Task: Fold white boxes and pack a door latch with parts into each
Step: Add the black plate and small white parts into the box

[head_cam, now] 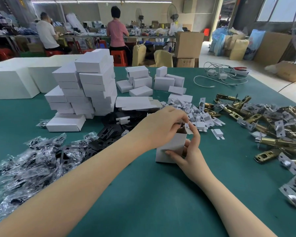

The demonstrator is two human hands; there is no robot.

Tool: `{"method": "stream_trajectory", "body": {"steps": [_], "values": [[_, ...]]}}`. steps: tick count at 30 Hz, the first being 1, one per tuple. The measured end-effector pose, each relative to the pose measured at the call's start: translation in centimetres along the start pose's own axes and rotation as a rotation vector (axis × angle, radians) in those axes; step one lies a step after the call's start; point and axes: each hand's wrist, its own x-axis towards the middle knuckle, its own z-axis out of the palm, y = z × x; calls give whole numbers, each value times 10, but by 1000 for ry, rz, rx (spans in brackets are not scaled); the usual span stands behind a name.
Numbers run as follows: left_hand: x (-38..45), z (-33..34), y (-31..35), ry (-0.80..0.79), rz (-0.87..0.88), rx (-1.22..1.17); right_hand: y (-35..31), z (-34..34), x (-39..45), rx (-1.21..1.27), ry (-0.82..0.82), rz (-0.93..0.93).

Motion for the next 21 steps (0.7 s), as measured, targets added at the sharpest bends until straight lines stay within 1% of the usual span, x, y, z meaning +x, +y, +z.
{"method": "stream_trajectory", "body": {"steps": [2,4,8,14,17,21], "values": [[0,-2,1,-60,-24,51,0,0,0,9,-6,5],[1,-5,1,-80,-39,120,0,0,0,15,-6,7],[4,-9,3,-146,-8,285,1,0,1,26,-4,-4],[1,-3,0,-158,42,427,1,1,-1,2,7,-35],[-4,0,-4,-99,38,417,1,1,-1,8,14,-33],[-13,8,-10,122,50,356,1,1,-1,-4,24,-30]]}}
